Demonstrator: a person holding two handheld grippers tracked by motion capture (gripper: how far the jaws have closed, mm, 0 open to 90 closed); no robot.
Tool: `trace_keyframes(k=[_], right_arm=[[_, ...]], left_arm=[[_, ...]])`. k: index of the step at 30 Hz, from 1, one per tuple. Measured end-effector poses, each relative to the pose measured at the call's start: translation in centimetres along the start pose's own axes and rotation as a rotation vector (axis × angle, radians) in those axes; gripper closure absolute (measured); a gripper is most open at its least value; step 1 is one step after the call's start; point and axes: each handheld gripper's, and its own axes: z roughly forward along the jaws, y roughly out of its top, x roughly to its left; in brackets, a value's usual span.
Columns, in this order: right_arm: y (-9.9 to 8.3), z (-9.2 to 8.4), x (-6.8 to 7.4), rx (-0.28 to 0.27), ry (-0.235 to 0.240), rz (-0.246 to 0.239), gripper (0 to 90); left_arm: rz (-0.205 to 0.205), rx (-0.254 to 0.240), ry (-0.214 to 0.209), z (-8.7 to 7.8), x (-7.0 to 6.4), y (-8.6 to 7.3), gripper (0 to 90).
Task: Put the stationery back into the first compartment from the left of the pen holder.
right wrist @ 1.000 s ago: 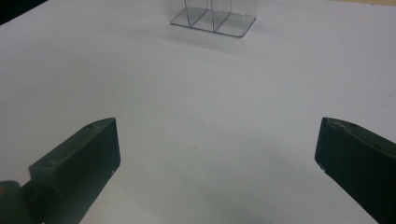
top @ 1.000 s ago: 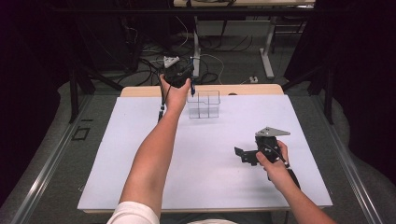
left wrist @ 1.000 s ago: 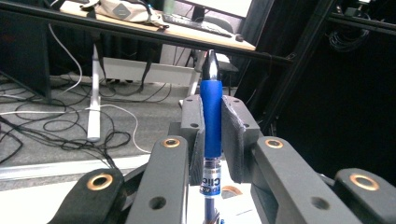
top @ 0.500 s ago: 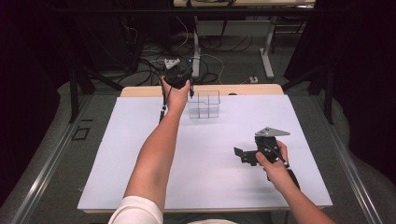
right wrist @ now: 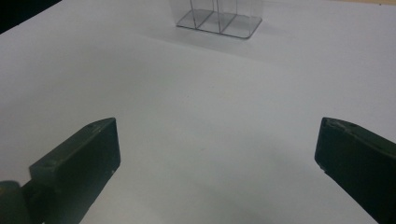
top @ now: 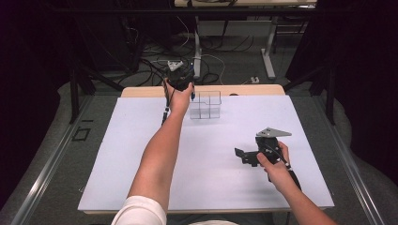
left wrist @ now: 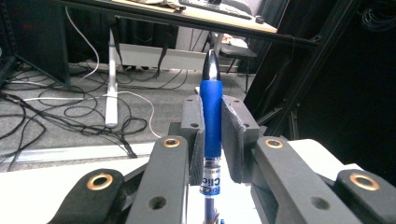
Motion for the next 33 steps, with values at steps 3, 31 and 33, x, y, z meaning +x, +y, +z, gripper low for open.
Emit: trace_keyframes(k=[3,31,33], right_arm=[[0.0,0.0,0.1,-0.001,-0.002,0.003,0.0],[-0.2,0.3,0.3,0.009,0.009,-0.004,0.0],[-0.2,0.4,0.3,0.007,0.009,-0.013,0.0]], left_arm=[[0.001,0.003,0.006,0.0,0.1,-0.1,80.2],[-0.01,0.039,0.017,0.3,0.2,-1.7,80.0],[-0.012,0.044,0.019,0.3,0.3,-1.7,79.7]])
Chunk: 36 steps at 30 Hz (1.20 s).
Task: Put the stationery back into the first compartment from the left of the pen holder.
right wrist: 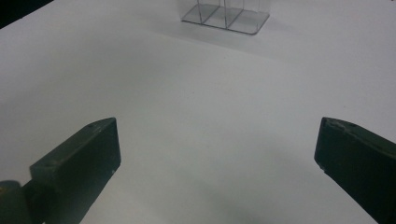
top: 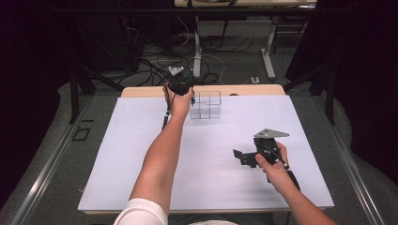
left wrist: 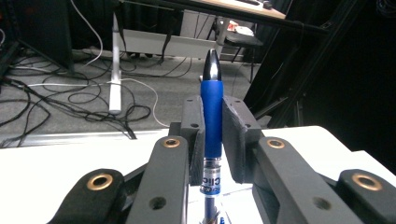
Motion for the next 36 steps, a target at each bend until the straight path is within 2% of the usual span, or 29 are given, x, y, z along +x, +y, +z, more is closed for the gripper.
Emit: trace_keyframes(k=[5,6,12,13,14,15,23,25,28,33,36], right_arm=[[0.0,0.0,0.0,0.001,0.001,0.0,0.0],[0.0,0.0,0.0,0.006,0.0,0.001,0.1],[0.0,0.0,0.0,0.006,-0.001,-0.001,0.1],[-0.1,0.1,0.0,0.007,-0.005,-0.002,0.1],[-0.1,0.1,0.0,0.007,-0.005,-0.002,0.1],[-0.1,0.1,0.0,0.008,-0.007,-0.004,0.1],[-0.1,0.1,0.0,0.012,-0.011,-0.002,0.1],[-0.1,0.1,0.0,0.013,-0.011,-0.005,0.1],[-0.2,0.2,0.0,0.019,-0.016,-0.004,0.1],[-0.1,0.1,-0.1,0.018,-0.019,0.0,0.1],[-0.1,0.1,-0.1,0.019,-0.02,0.004,0.1]], left_arm=[[-0.011,0.022,0.004,-0.1,0.2,0.1,77.1],[-0.017,0.025,0.001,-0.1,0.2,0.1,73.1],[-0.018,0.06,-0.013,-0.7,0.1,0.2,63.3],[-0.02,0.059,-0.017,-0.8,0.1,0.2,57.7],[-0.014,0.069,-0.019,-0.9,0.1,0.3,57.7],[-0.01,0.077,-0.022,-1.1,0.1,0.3,53.5],[-0.001,0.112,-0.031,-2.2,0.3,0.4,47.1],[-0.013,0.13,-0.049,-2.4,0.3,0.5,44.3],[0.004,0.144,-0.051,-2.9,0.5,0.6,39.9],[0.034,0.133,-0.05,-4.0,0.5,0.9,31.8],[0.054,0.129,-0.039,-4.8,0.4,1.0,30.7]])
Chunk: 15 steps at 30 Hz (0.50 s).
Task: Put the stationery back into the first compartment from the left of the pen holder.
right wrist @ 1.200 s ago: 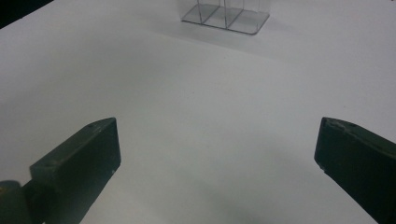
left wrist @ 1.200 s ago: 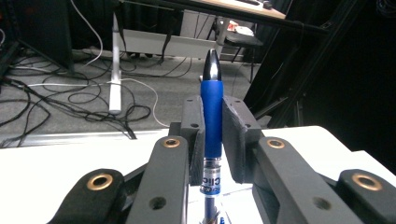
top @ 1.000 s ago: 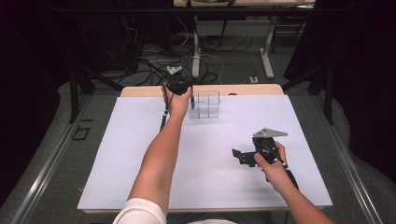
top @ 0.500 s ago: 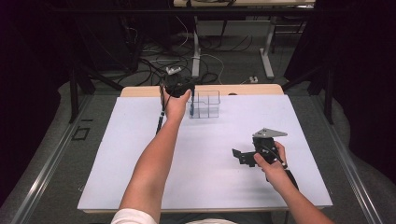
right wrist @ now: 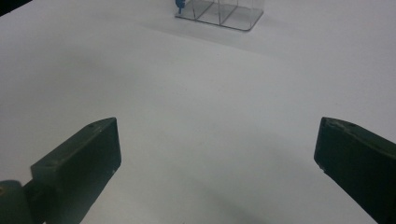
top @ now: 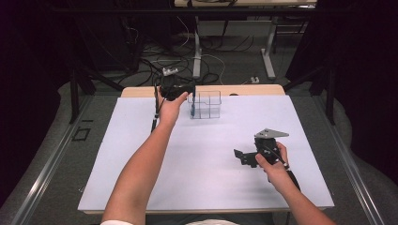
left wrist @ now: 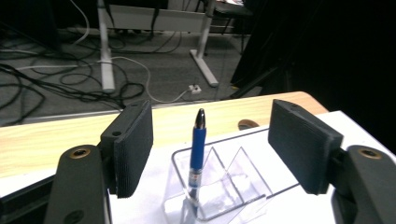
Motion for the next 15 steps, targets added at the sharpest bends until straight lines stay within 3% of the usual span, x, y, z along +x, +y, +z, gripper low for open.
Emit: trace_keyframes(k=[2,7,11,15], right_arm=[[0.0,0.0,0.0,-0.001,0.002,0.002,0.1],[0.0,0.0,-0.1,-0.001,-0.01,-0.004,0.1],[0.0,0.0,-0.1,-0.001,-0.011,-0.004,0.1],[0.0,0.0,-0.1,-0.001,-0.012,-0.005,0.1]], left_arm=[[0.017,0.009,0.005,-0.5,0.0,0.0,28.5],[0.013,0.042,-0.021,-1.6,-0.1,-0.2,24.6],[0.007,0.019,-0.049,-2.7,-0.2,-0.3,22.1],[0.037,0.016,-0.061,-3.6,-0.3,-0.5,15.8]])
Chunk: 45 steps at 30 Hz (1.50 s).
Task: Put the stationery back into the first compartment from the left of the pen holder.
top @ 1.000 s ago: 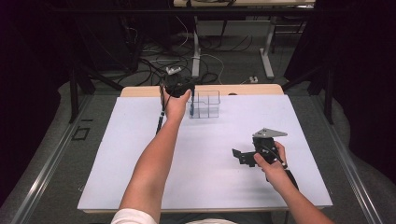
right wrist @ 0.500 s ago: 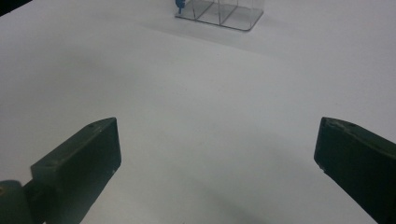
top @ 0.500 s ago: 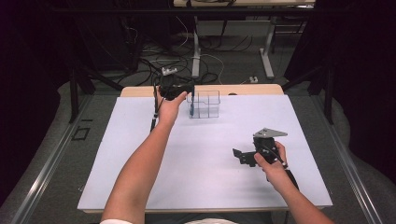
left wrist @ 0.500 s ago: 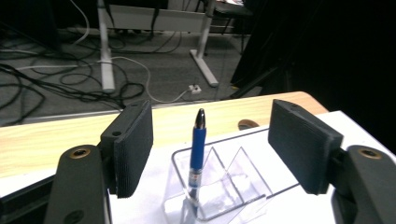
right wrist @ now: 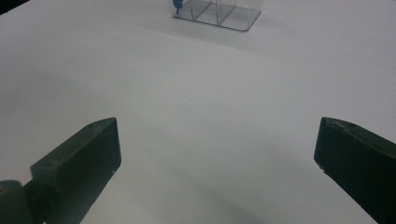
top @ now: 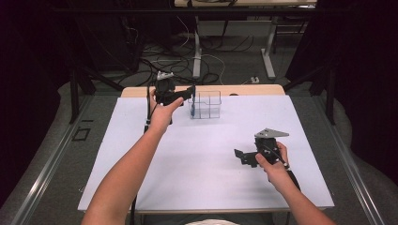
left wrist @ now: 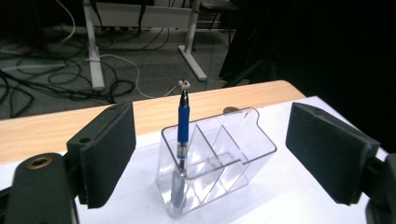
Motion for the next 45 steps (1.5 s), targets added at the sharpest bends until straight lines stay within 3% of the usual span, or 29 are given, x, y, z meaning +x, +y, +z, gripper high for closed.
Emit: trace_keyframes(k=[10,12,16,20,24,25,33,45], right_arm=[[0.0,0.0,0.0,0.003,-0.004,-0.001,0.1],[0.0,0.1,-0.1,0.004,-0.001,-0.002,0.1],[0.0,0.1,0.0,0.003,-0.006,-0.002,0.1],[0.0,0.1,0.0,0.003,-0.006,-0.003,0.1],[0.0,0.1,0.0,0.004,-0.008,-0.002,0.1],[0.0,0.1,0.0,0.004,-0.008,-0.003,0.1],[-0.1,0.2,-0.1,0.008,-0.007,-0.001,0.1],[-0.2,0.3,-0.1,0.014,-0.011,-0.001,0.1]], left_arm=[[0.033,-0.008,-0.025,-2.3,-0.1,-1.0,6.7],[0.046,-0.005,-0.033,-2.7,-0.1,-1.3,4.4],[0.03,-0.01,-0.059,-3.6,0.0,-2.2,1.1],[0.054,-0.012,-0.061,-4.4,0.2,-3.3,0.1],[0.042,-0.017,-0.064,-5.1,0.8,-4.5,0.1],[0.022,-0.02,-0.068,-5.3,0.9,-4.8,0.1],[0.099,0.004,-0.09,-6.5,2.0,-7.4,0.2],[0.038,0.029,-0.089,-7.1,3.4,-10.9,0.6]])
